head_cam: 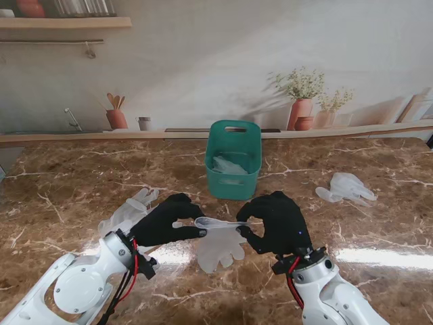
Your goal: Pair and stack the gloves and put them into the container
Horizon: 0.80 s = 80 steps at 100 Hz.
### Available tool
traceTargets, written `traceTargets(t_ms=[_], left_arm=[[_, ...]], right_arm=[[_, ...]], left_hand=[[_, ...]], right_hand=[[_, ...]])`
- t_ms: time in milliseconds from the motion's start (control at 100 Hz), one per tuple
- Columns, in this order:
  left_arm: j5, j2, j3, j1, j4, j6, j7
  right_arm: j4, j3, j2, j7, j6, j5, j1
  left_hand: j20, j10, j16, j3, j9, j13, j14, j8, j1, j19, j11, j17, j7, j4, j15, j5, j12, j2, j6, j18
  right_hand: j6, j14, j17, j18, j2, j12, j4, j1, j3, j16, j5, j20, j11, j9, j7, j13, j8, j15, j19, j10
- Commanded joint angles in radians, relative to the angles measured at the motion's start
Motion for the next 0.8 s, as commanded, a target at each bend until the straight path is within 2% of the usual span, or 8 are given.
traceTargets(t_ms=[0,40,260,390,480,610,720,790], left_arm=[[-0.003,0.014,-0.013,0.03,-0.034,-0.024,-0.023],[-0.006,0.018,-0.021,0.043,-0.048,-0.034,-0.036],[-0.062,0.04,-0.064,0.108,-0.11,-0.076,-0.12],[-0.117,0.054,-0.079,0.129,-0.128,-0.076,-0.187],[-0.153,0.062,-0.082,0.133,-0.13,-0.058,-0.232],[-0.185,0.074,-0.075,0.115,-0.104,-0.011,-0.301],[-0.19,0.08,-0.052,0.081,-0.057,0.033,-0.343],[-0.184,0.078,-0.03,0.053,-0.022,0.064,-0.347]], right_arm=[[-0.052,0.021,0.008,0.037,-0.025,0.009,-0.057],[-0.079,0.039,0.009,0.068,-0.044,0.017,-0.084],[-0.188,0.116,0.015,0.191,-0.133,0.059,-0.202],[-0.228,0.145,0.019,0.271,-0.184,0.1,-0.246],[-0.238,0.155,0.023,0.359,-0.202,0.172,-0.257],[-0.218,0.139,0.034,0.475,-0.173,0.295,-0.232],[-0.166,0.101,0.044,0.541,-0.096,0.359,-0.172],[-0.122,0.07,0.047,0.567,-0.037,0.384,-0.121]], left_hand=[[-0.029,-0.017,0.02,0.105,0.053,0.046,-0.006,-0.004,0.005,0.053,0.017,-0.003,0.079,0.016,0.031,0.021,0.022,-0.003,-0.059,0.005],[-0.038,-0.017,0.024,0.157,0.067,0.055,-0.003,-0.011,-0.022,0.073,0.02,-0.006,0.083,0.007,0.038,0.024,0.021,-0.018,-0.051,0.009],[-0.056,-0.004,0.028,0.265,0.112,0.086,0.007,-0.051,-0.063,0.11,0.037,-0.005,0.105,-0.012,0.052,0.047,0.001,-0.054,-0.001,0.025],[-0.062,0.012,0.027,0.28,0.127,0.084,0.012,-0.065,-0.061,0.107,0.041,-0.006,0.106,-0.015,0.051,0.062,-0.006,-0.059,0.024,0.026],[-0.063,0.024,0.025,0.29,0.137,0.084,0.015,-0.072,-0.059,0.106,0.044,-0.006,0.11,-0.018,0.05,0.071,-0.014,-0.064,0.039,0.026],[-0.066,0.035,0.025,0.327,0.143,0.09,0.02,-0.088,-0.073,0.112,0.055,-0.004,0.125,-0.03,0.054,0.073,-0.04,-0.072,0.051,0.028],[-0.066,0.037,0.026,0.323,0.134,0.089,0.022,-0.084,-0.07,0.12,0.057,-0.002,0.129,-0.031,0.057,0.064,-0.041,-0.064,0.057,0.027],[-0.068,0.037,0.028,0.313,0.125,0.083,0.026,-0.082,-0.064,0.121,0.061,-0.002,0.129,-0.031,0.06,0.056,-0.041,-0.058,0.058,0.027]], right_hand=[[0.01,0.001,0.033,0.004,-0.013,0.025,0.031,-0.014,0.063,0.033,0.036,0.03,0.024,0.047,0.037,0.06,0.026,0.05,0.063,0.002],[0.015,0.007,0.049,0.008,-0.02,0.025,0.033,-0.014,0.066,0.042,0.041,0.034,0.027,0.064,0.039,0.081,0.026,0.071,0.09,0.009],[0.029,0.023,0.098,0.019,-0.013,0.03,0.034,-0.016,0.046,0.085,0.052,0.047,0.043,0.128,0.052,0.143,0.005,0.17,0.211,0.035],[0.032,0.024,0.108,0.016,0.017,0.037,0.037,-0.03,0.025,0.099,0.057,0.05,0.057,0.142,0.059,0.154,0.004,0.203,0.242,0.041],[0.034,0.026,0.112,0.016,0.032,0.036,0.043,-0.038,0.015,0.104,0.063,0.05,0.062,0.146,0.066,0.157,0.008,0.215,0.252,0.046],[0.038,0.03,0.107,0.017,0.051,0.031,0.052,-0.038,0.0,0.108,0.064,0.047,0.066,0.146,0.071,0.153,0.013,0.223,0.256,0.05],[0.041,0.03,0.106,0.017,0.062,0.026,0.059,-0.039,-0.011,0.11,0.064,0.044,0.068,0.145,0.074,0.151,0.018,0.229,0.259,0.051],[0.04,0.031,0.098,0.016,0.069,0.023,0.063,-0.037,-0.019,0.109,0.06,0.04,0.069,0.139,0.072,0.142,0.02,0.228,0.257,0.051]])
